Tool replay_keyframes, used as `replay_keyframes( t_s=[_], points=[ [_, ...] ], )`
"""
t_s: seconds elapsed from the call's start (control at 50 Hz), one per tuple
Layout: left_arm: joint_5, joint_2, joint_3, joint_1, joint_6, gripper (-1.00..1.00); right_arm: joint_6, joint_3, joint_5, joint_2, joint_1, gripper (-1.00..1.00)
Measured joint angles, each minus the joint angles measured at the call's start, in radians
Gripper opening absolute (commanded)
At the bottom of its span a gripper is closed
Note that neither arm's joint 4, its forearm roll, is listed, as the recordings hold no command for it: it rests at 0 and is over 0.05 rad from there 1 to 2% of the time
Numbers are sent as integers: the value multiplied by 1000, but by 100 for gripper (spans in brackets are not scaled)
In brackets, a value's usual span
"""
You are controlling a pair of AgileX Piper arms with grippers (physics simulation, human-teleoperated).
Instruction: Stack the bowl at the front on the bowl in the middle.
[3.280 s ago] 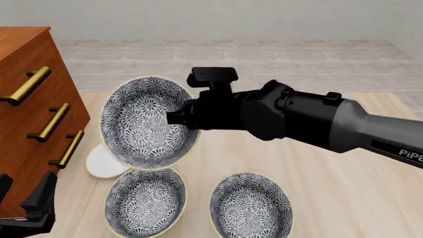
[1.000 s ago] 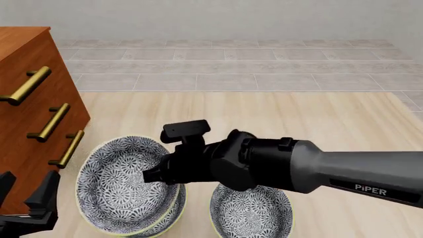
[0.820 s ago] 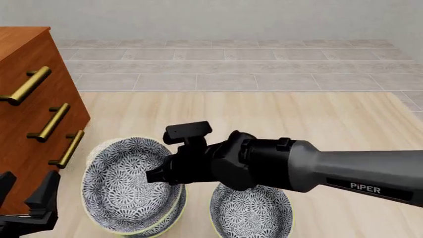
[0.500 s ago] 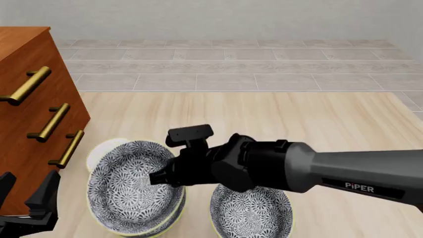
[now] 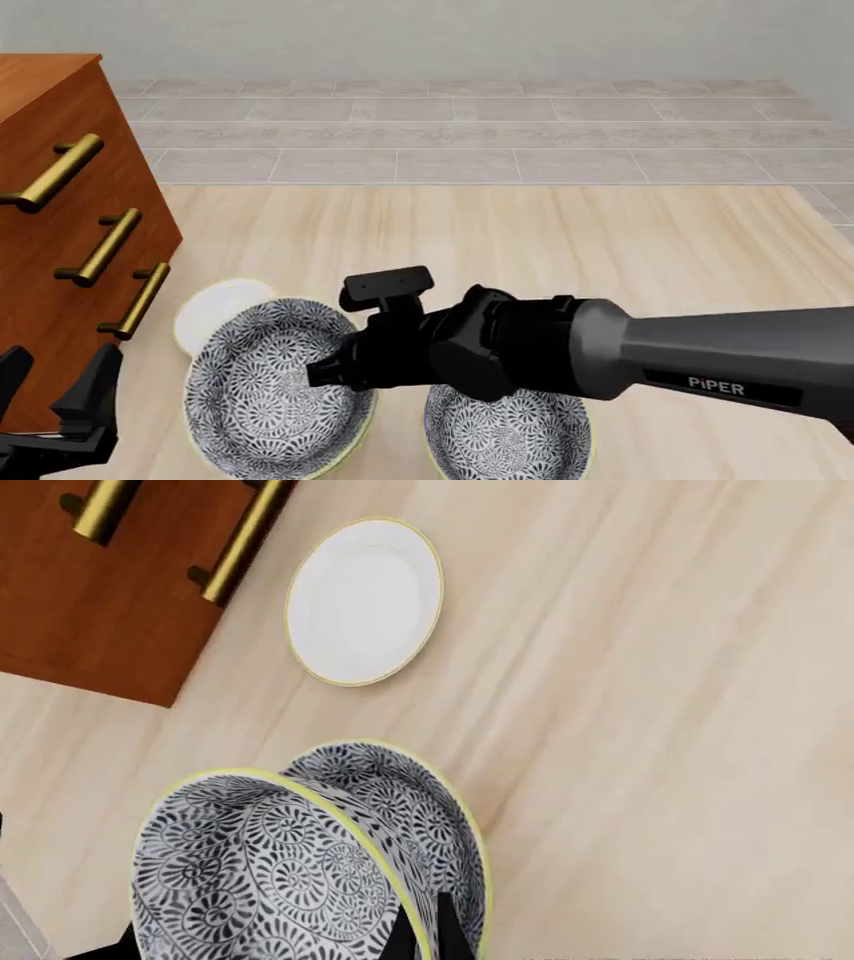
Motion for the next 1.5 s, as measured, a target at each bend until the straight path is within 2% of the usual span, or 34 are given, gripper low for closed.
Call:
replay_keyframes(
  t_s=[0.1,0.12,0.9,1.36,1.5],
  points=[
    [-3,4,0,0,0,100,2,4,-4,0,-2,-100],
    [-4,5,0,0,1,100,2,5,-5,0,-2,100],
    [12,-12,0,-3,4,100,-5,-16,2,-14,-18,100],
    [20,-21,1,-6,4,100,-82,-181,126,-78,-57,100],
    [26,-27,1,-5,5,100,-121,-247,167,-94,-79,100]
  ],
)
